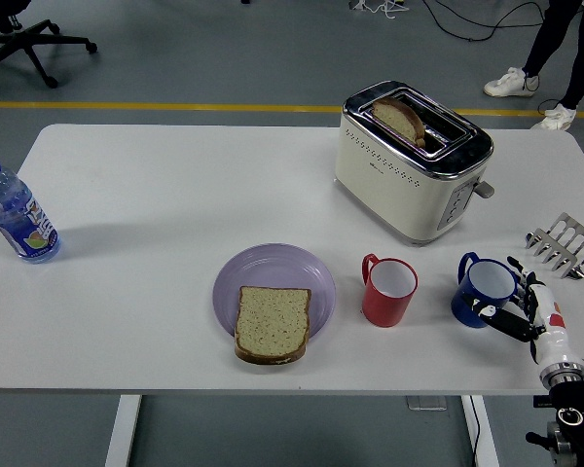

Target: Pick up the cup,pour liquid into bread,place the cup on the desk

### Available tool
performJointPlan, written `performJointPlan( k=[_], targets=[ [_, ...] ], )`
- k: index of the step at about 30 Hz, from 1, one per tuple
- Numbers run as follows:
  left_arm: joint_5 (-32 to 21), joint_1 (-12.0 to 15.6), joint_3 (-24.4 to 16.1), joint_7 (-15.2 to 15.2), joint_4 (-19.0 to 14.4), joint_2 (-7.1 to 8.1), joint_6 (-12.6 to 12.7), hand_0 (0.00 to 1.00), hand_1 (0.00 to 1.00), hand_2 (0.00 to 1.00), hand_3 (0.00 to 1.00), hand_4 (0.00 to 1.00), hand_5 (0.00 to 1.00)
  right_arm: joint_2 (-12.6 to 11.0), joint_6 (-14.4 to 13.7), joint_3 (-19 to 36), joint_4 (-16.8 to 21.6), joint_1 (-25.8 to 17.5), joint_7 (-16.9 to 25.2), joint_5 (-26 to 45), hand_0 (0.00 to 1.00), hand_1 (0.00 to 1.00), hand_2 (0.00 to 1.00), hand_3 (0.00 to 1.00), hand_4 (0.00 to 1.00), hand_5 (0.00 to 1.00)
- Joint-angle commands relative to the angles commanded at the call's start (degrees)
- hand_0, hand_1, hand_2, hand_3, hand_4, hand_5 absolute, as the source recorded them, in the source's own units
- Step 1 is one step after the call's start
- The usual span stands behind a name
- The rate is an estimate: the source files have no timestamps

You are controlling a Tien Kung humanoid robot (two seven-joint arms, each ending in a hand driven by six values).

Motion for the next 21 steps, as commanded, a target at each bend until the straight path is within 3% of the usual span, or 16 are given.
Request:
performJointPlan(
  k=[21],
  targets=[
    [0.1,-0.1,-0.1,0.0,0.0,-0.01,0.0,0.681,0.746,0.769,0.665,0.417,0.998,1.3,-0.3,-1.0,-3.6,2.5,0.2,-0.6,0.843,0.804,0.868,0.912,0.998,0.207]
  ],
)
